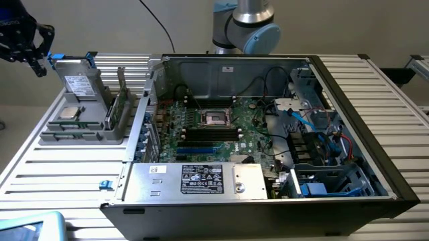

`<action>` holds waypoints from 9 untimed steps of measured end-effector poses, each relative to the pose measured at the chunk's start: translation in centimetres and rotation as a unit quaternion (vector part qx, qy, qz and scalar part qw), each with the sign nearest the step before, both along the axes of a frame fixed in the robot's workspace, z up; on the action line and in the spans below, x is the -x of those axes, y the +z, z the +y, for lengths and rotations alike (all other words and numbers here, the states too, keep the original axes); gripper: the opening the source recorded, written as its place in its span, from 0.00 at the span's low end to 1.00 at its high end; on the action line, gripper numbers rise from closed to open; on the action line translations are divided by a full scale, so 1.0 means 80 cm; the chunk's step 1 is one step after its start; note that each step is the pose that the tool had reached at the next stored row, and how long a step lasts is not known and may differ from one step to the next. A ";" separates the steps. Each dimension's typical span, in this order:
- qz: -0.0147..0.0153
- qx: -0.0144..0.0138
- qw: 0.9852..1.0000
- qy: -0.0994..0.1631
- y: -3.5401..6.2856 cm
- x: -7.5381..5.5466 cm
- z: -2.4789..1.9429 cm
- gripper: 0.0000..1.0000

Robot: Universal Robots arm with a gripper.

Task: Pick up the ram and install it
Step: 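Pick up the ram and move it above insertion slot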

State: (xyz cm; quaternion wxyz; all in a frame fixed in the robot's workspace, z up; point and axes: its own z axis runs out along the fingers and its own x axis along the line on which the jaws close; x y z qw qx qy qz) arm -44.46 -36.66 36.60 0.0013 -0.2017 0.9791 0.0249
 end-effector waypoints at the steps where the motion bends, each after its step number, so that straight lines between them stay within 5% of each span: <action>1: 0.000 0.000 1.000 0.010 0.000 0.000 0.0000 0.11; 9: 0.000 0.000 0.997 0.082 0.000 0.000 0.0000 0.11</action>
